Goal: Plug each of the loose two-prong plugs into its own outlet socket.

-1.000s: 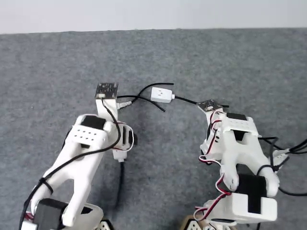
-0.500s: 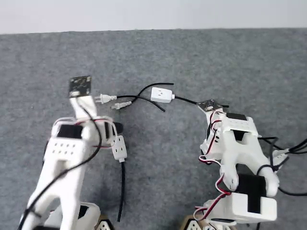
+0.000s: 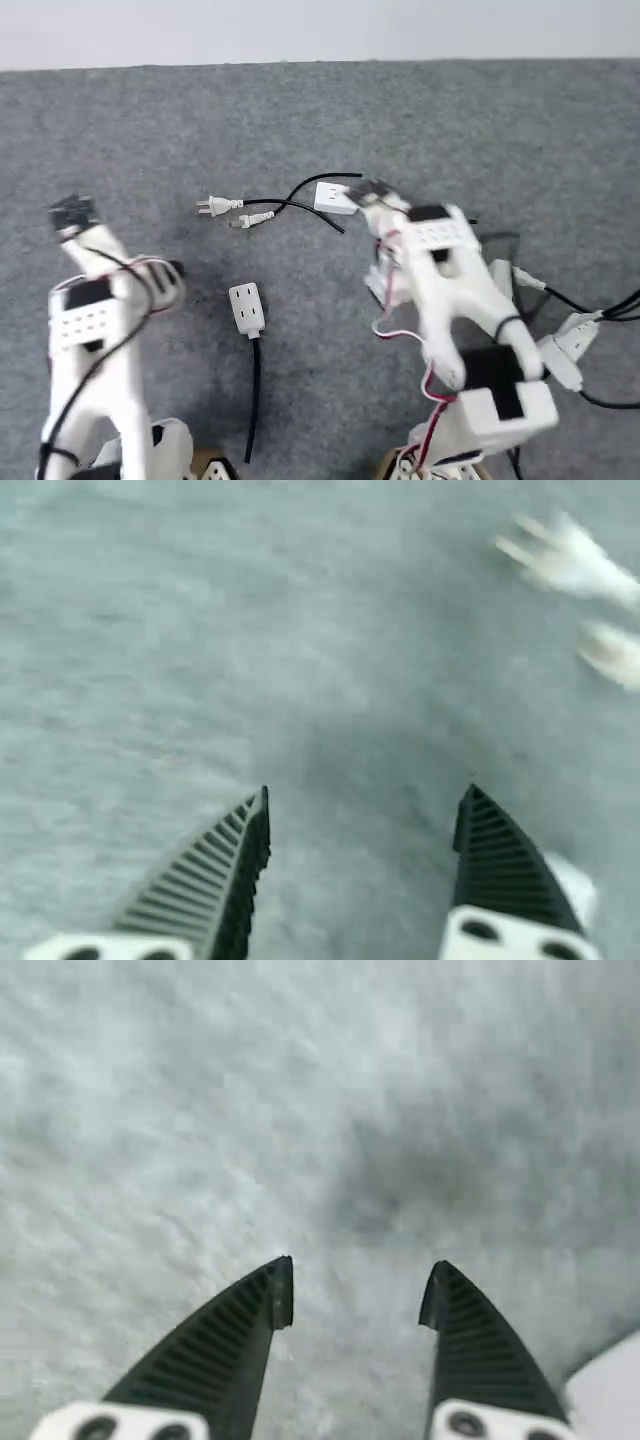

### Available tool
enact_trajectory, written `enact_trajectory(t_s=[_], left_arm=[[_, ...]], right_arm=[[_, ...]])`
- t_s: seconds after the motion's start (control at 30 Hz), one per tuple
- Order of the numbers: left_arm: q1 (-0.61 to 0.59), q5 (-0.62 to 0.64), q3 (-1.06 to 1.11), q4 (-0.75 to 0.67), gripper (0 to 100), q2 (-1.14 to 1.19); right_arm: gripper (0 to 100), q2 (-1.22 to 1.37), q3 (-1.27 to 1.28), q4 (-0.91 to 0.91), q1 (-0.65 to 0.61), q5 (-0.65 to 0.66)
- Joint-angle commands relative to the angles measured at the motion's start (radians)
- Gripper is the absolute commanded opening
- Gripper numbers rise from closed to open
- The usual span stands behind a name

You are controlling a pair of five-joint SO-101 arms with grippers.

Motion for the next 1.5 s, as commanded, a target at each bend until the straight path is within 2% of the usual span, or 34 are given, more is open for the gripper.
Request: enact_trajectory(t_s=[0.0,0.17,0.37,0.43,0.67,0.8,0.9,0.93,1.17,1.47], left_arm=[[-0.081,0.014,-0.081,-0.058,28,0.101],[-0.120,0.009,-0.202,-0.066,28,0.278],[-0.138,-0.026,-0.303,-0.060,28,0.420],[-0.135,-0.061,-0.306,-0.060,28,0.427],[-0.135,-0.069,-0.303,-0.060,28,0.427],[-0.135,-0.069,-0.303,-0.060,28,0.428],[-0.135,-0.069,-0.303,-0.060,28,0.430],[-0.133,-0.069,-0.303,-0.060,28,0.431],[-0.133,-0.069,-0.303,-0.061,28,0.436],[-0.133,-0.069,-0.303,-0.064,28,0.437]], right_arm=[[20.7,0.085,-0.259,0.048,-0.070,-0.015],[20.5,0.312,-0.540,0.044,-0.110,0.078],[8.5,0.564,-0.838,0.044,-0.108,0.089],[9.9,0.622,-0.918,0.058,-0.108,0.112],[13.2,0.719,-1.056,0.053,-0.124,0.132],[12.0,0.737,-1.059,0.018,-0.125,0.158],[1.1,0.754,-1.059,0.016,-0.124,0.183],[0.2,0.759,-1.057,0.025,-0.124,0.196],[0.8,0.708,-1.059,0.157,-0.124,0.198],[0.8,0.417,-1.059,0.377,-0.128,0.081]])
